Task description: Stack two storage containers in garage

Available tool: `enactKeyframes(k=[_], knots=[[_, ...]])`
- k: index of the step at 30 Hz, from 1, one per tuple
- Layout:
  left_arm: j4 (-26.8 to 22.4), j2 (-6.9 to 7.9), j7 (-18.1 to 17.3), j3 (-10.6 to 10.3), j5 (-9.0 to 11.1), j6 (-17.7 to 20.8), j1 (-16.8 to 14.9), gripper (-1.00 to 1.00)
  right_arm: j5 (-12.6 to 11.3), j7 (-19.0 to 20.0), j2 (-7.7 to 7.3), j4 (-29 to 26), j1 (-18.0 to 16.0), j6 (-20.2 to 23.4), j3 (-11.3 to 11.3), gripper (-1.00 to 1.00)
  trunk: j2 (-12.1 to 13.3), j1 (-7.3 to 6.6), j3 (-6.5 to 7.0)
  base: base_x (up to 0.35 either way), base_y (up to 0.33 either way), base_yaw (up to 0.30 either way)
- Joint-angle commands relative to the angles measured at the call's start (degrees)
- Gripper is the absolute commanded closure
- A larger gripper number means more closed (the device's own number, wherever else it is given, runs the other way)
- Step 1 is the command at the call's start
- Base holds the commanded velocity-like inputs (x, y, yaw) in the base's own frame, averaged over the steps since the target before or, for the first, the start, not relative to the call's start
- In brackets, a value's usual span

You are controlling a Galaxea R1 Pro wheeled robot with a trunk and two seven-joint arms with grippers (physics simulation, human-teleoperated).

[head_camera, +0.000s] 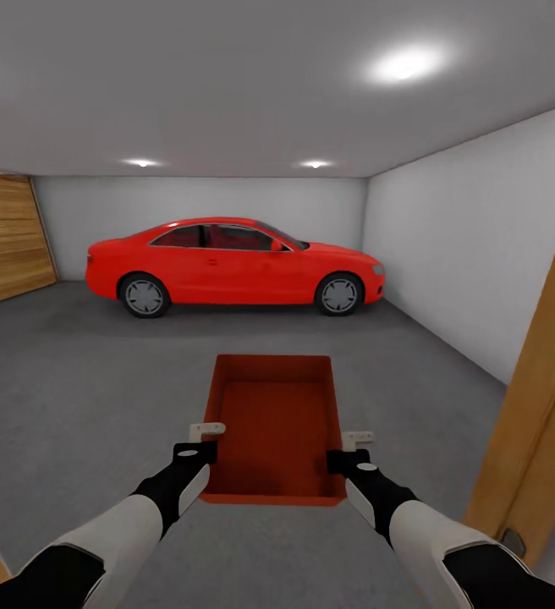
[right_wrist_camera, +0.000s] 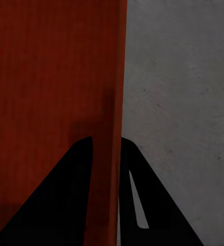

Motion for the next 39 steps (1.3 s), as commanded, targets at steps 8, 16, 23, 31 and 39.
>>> enactKeyframes(k=[8,16,23,31,39], knots=[[-0.7,0.00,0.7,1.4,-1.1,-0.8,-0.1,1.00,-1.4,-0.2,-0.03,0.1,0.0,0.0,0.5,1.00,-0.1,0.01,-0.10,0.054,0.098,0.000],[-0.9,0.00,0.7,1.4,-1.2,-0.8,-0.1,1.00,-1.4,-0.2,-0.03,0.1,0.0,0.1,0.5,1.00,-0.1,0.01,-0.10,0.053,0.090,0.000],[-0.9,0.00,0.7,1.3,-1.2,-0.9,-0.1,1.00,-1.4,-0.2,-0.03,0.1,0.0,0.1,0.5,1.00,-0.1,0.01,-0.10,0.001,0.002,0.031],[-0.9,0.00,0.7,1.3,-1.2,-0.9,-0.1,1.00,-1.3,-0.1,-0.04,0.1,0.0,0.1,0.5,1.00,-0.1,0.01,-0.10,0.000,0.000,0.069],[-0.8,0.00,0.7,1.3,-1.2,-0.9,-0.1,1.00,-1.3,-0.2,-0.03,0.1,0.0,0.1,0.5,1.00,-0.1,0.01,-0.10,0.003,0.000,0.002]])
